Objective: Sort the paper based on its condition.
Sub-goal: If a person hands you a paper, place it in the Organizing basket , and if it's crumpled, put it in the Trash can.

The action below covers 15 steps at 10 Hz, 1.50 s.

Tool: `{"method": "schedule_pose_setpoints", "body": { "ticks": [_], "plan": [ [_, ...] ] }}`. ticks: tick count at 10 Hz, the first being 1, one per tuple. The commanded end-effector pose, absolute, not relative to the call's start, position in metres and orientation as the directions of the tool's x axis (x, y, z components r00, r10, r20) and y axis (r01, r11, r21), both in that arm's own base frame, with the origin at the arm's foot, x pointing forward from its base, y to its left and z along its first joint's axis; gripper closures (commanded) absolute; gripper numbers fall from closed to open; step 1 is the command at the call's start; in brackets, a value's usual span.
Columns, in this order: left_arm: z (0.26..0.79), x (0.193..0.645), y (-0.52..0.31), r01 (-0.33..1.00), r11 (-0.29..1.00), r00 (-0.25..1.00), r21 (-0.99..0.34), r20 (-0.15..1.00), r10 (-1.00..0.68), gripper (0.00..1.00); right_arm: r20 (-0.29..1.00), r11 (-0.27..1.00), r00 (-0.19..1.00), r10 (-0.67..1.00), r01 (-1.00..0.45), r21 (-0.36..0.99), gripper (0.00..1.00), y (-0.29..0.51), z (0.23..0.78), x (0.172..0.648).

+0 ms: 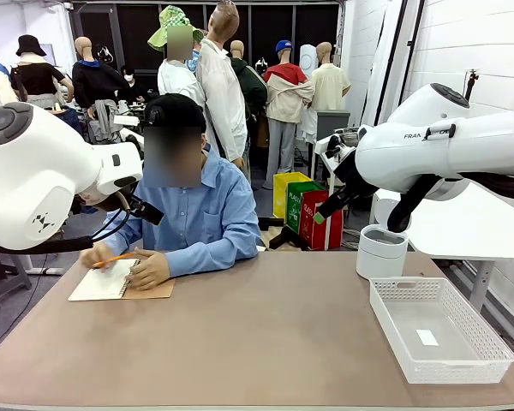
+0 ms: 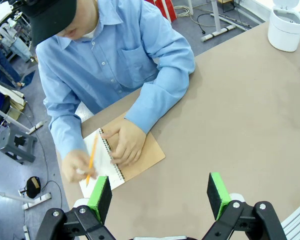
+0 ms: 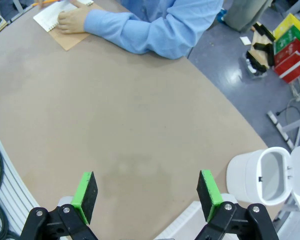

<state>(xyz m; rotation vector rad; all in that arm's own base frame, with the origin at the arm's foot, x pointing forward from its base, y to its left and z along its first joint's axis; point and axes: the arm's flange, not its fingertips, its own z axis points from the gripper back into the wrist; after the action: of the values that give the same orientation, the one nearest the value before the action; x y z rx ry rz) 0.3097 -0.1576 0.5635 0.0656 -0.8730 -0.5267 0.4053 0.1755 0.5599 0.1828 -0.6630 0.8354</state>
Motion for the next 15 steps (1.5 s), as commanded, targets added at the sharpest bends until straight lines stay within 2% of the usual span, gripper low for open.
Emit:
{"method": "schedule_pose_setpoints", "body": {
  "ticks": [1, 15],
  "plan": [
    [0.5633, 0.3104, -0.1572, 0.415, 0.866, 0.515, 0.281, 0.712, -0.478, 0.00, 0.607, 0.672, 0.490, 0.626, -0.734, -0.100, 0.00, 0.1765, 0.5584, 0.4068],
    [0.5633, 0.3104, -0.1572, 0.415, 0.866, 0.515, 0.281, 0.712, -0.478, 0.00, 0.607, 0.672, 0.490, 0.626, -0.734, -0.100, 0.00, 0.1765, 0.5584, 0.4068]
  ]
}}
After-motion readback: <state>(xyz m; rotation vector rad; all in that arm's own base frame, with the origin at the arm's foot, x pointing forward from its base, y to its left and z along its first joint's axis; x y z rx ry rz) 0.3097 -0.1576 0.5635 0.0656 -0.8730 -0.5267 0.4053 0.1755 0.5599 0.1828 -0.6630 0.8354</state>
